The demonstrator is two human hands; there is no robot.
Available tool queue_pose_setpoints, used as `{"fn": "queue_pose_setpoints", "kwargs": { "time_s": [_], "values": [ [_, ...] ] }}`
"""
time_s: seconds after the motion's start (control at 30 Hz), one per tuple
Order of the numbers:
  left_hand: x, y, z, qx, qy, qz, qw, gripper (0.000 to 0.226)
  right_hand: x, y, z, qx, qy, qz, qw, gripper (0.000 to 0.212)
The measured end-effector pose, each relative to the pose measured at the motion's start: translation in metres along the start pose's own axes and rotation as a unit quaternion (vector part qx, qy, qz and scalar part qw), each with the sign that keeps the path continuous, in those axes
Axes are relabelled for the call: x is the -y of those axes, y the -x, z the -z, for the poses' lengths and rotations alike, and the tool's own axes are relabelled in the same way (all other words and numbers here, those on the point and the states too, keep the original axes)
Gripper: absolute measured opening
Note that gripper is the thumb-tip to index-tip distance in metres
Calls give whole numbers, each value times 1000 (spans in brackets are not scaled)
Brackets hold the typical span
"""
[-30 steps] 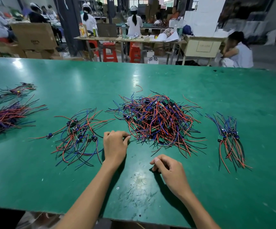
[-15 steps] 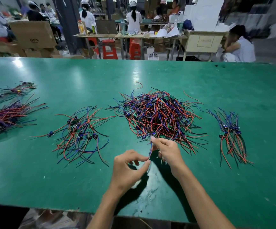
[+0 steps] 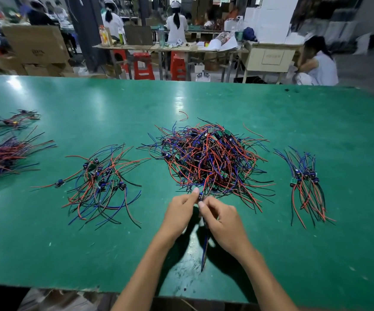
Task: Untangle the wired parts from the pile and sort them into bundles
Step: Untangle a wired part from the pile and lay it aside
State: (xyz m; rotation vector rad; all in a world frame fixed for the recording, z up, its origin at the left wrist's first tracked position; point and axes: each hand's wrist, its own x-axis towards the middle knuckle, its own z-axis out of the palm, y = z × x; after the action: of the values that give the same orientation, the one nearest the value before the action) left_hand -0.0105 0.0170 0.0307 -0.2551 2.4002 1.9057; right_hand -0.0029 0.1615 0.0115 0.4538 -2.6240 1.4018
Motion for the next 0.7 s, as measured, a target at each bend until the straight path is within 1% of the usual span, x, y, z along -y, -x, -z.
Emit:
{"fn": "queue_pose_setpoints", "kwargs": {
  "time_s": [0.03, 0.1, 0.17, 0.27, 0.37, 0.43, 0.5, 0.57, 0.63, 0.7],
  "values": [
    [-2, 2, -1, 21, 55, 15, 998, 52, 0, 2, -1, -1, -5, 12, 1000, 34],
    [-5, 6, 2, 51, 149, 38, 987, 35, 0, 6, -4, -6, -19, 21, 1000, 30],
    [-7, 9, 5, 43, 154, 38, 986, 26, 0, 10, -6, -3, -9, 32, 999, 31],
    [-9, 13, 9, 29, 172, 35, 984, 18, 4, 16, -6, 11, 38, 68, 997, 40],
    [-11, 21, 16, 39, 147, 31, 988, 16, 7, 22, -6, -1, 99, 119, 988, 36],
    [-11, 24, 23, 41, 131, 30, 990, 16, 7, 24, -6, -16, 118, 132, 984, 37],
    [-11, 27, 28, 51, 106, 33, 992, 15, 6, 23, -5, -38, 100, 93, 990, 46],
    [-12, 29, 32, 65, 102, 41, 992, 14, 4, 18, -4, -48, 51, 15, 997, 46],
    [-13, 30, 34, 58, 93, 41, 993, 12, 2, 12, -3, -26, -20, -52, 998, 33],
    [-15, 31, 36, 40, 61, 31, 997, 11, 1, 8, -2, -4, -97, -89, 991, 21]
  ]
}}
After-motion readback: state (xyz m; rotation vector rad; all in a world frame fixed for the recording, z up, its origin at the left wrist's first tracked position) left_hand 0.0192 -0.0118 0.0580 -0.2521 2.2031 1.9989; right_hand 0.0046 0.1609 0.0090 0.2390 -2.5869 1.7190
